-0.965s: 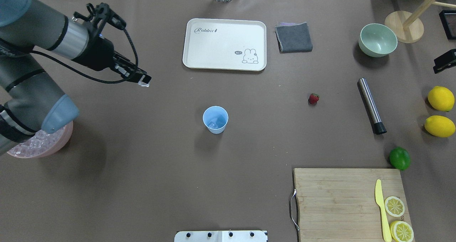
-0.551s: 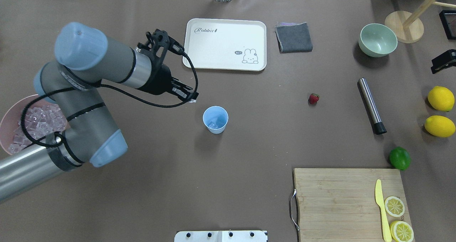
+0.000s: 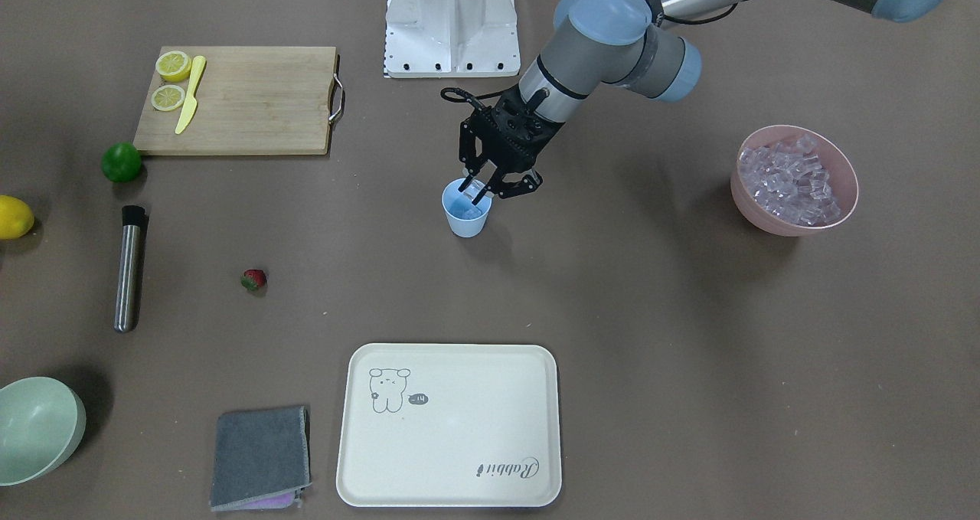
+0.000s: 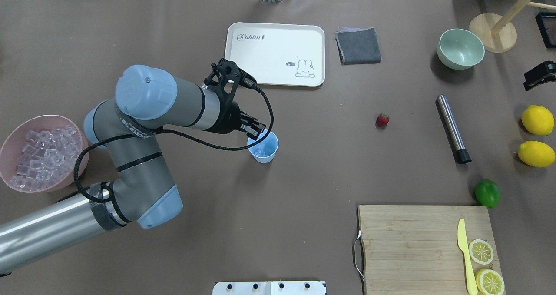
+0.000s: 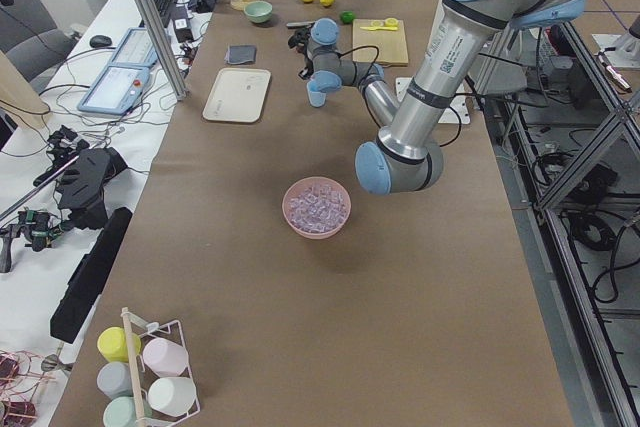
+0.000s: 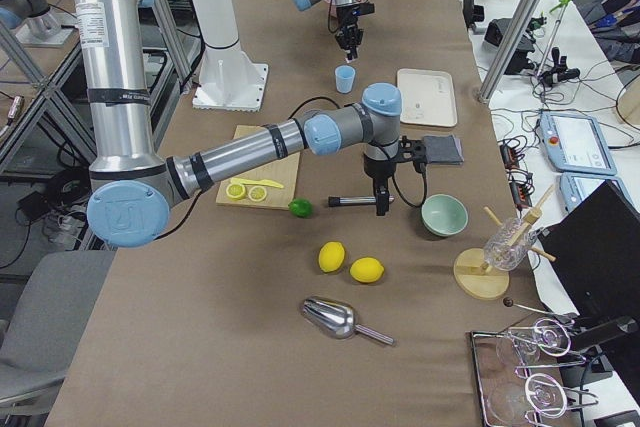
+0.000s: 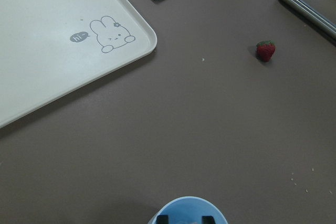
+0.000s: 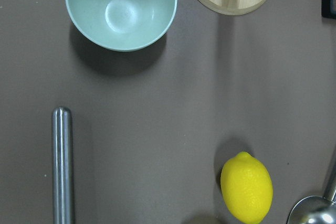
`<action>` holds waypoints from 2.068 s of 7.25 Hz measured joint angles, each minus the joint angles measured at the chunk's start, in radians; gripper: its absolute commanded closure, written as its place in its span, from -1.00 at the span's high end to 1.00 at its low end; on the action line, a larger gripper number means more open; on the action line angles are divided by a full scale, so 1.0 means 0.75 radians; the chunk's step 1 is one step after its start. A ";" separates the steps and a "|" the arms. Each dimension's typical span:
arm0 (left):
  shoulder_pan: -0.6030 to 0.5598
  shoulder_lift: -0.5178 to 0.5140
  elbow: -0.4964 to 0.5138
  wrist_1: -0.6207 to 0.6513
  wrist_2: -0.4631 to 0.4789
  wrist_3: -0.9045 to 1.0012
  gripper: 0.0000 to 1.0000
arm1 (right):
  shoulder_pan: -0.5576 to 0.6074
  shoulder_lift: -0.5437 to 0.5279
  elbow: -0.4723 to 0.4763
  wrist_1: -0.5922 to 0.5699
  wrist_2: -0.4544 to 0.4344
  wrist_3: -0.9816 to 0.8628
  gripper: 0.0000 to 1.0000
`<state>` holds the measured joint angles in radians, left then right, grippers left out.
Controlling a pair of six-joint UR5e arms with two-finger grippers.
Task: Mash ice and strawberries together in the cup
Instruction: 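Lower the left gripper over the blue cup and open to drop ice, then withdraw the left arm away from the cup while the right arm starts moving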
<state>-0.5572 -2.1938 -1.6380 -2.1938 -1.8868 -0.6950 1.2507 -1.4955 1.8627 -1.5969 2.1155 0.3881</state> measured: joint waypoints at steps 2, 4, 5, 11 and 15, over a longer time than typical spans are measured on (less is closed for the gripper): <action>0.013 -0.008 0.043 -0.035 0.014 -0.001 -0.91 | -0.002 0.001 -0.002 0.000 -0.001 0.000 1.00; 0.020 0.001 0.055 -0.065 0.014 0.005 0.93 | -0.002 0.001 -0.003 0.000 -0.002 0.001 1.00; 0.026 0.007 0.050 -0.075 0.014 0.004 0.93 | -0.001 0.002 -0.003 0.000 -0.002 0.001 1.00; -0.120 0.162 -0.053 -0.022 -0.055 0.147 0.93 | -0.001 0.005 0.018 0.000 -0.001 0.001 1.00; -0.515 0.223 -0.056 0.266 -0.308 0.482 0.93 | -0.032 0.057 0.059 0.016 0.007 0.002 1.00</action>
<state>-0.9432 -2.0267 -1.6802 -1.9946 -2.1180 -0.3337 1.2270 -1.4528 1.9072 -1.5850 2.1207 0.3894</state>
